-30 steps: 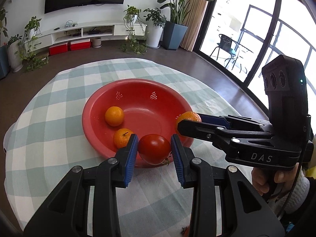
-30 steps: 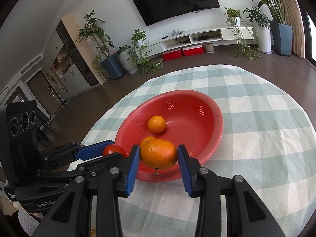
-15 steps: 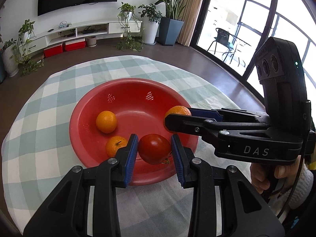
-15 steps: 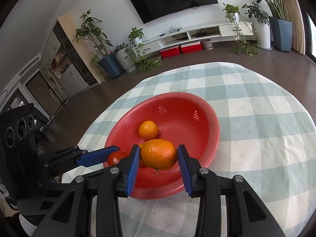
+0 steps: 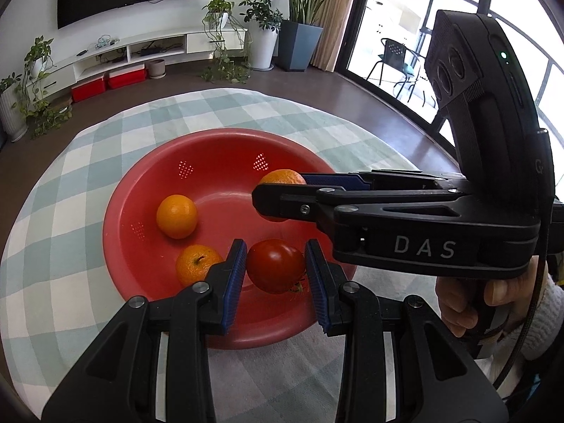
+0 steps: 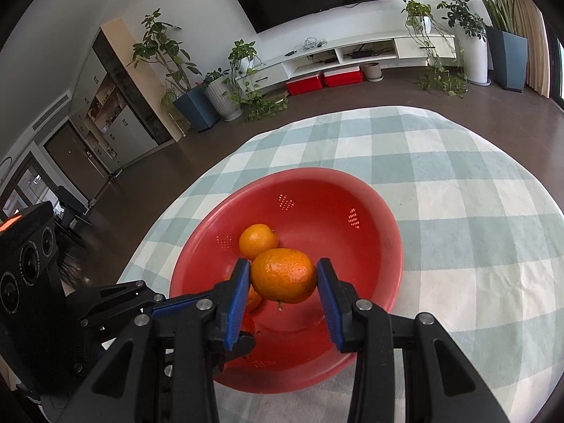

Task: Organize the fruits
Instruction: 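Lower the orange and tomato into the red bowl and open both tools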

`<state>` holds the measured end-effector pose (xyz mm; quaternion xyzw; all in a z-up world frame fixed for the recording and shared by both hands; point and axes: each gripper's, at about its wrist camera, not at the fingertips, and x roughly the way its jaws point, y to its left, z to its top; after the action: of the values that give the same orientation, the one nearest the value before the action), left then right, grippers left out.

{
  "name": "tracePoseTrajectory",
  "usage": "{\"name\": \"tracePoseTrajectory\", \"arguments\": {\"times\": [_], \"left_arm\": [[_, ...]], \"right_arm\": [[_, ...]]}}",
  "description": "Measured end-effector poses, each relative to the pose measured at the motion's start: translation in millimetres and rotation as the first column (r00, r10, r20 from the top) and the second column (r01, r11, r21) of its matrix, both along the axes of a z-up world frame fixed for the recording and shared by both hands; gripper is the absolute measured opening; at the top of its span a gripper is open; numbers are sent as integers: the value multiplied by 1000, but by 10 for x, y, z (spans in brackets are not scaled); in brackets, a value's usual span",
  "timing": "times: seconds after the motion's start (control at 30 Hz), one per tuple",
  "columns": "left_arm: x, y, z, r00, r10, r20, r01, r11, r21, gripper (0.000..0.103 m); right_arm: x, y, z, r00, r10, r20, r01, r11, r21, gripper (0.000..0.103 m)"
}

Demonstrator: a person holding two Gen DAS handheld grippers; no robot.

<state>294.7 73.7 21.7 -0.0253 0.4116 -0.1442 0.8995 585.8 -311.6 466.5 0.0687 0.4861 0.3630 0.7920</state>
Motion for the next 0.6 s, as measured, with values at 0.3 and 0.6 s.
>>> {"name": "tracePoseTrajectory", "arguments": {"times": [0.3,0.6], "left_arm": [[114,-89,-134,999,-19,-26,20,1000,13,32],[222,-84,-245,999,-17,-46,17,1000,12,32]], "right_arm": [[132,46,-130,999,-1,-38,1,1000,-12,42],[143,118,-151,1000,11,-13,-11,999,-46,42]]}}
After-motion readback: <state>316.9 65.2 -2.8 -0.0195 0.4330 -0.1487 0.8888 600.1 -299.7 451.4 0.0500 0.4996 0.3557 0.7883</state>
